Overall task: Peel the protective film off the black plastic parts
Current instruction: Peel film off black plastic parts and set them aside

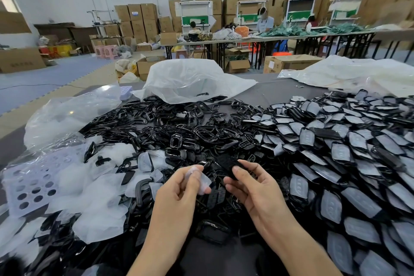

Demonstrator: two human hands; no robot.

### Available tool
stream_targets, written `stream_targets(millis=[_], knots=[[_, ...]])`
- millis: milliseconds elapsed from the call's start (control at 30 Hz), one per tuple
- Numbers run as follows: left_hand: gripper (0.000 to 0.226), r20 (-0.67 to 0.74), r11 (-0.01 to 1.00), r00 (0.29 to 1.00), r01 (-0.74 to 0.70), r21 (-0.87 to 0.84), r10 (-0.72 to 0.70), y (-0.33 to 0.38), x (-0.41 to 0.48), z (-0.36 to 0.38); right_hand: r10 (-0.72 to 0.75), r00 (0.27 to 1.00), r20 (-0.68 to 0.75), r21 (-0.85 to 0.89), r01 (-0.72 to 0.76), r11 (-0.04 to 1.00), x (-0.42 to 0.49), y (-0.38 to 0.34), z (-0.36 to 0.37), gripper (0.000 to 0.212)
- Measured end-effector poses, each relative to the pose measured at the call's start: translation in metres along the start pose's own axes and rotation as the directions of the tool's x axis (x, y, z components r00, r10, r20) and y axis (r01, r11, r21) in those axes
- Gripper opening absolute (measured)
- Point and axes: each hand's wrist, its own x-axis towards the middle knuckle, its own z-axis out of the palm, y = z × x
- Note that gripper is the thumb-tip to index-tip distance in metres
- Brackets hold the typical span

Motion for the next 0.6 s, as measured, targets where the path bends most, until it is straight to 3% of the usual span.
stream_targets(millis=[133, 233, 367, 467, 600], knots=[[0.032, 0.035, 0.999, 0.999, 0.025, -0.047, -0.023, 0.001, -0.003, 0.001, -0.029, 0.999, -0.014, -0.039, 0.029, 0.999, 0.0, 0.001, 0.0, 0.017], [0.028, 0.017, 0.999, 1.0, -0.002, -0.038, 0.003, -0.001, -0.004, 0.001, -0.044, 0.999, -0.023, -0.04, 0.043, 0.998, 0.0, 0.001, 0.001, 0.017], [0.04, 0.119, 1.0, 0.992, -0.03, -0.007, 0.03, -0.004, -0.004, 0.003, -0.067, 0.997, -0.033, -0.069, 0.065, 0.995, 0.0, 0.001, 0.0, 0.016], [0.041, 0.154, 0.985, 0.983, -0.123, 0.12, 0.104, -0.01, -0.003, 0.005, -0.088, 0.995, -0.045, -0.097, 0.083, 0.992, 0.002, 0.003, -0.001, 0.015], [0.025, 0.224, 0.899, 0.936, -0.331, 0.286, 0.273, -0.013, -0.006, 0.007, -0.113, 0.993, -0.037, -0.145, 0.106, 0.984, 0.002, 0.003, -0.005, 0.015]])
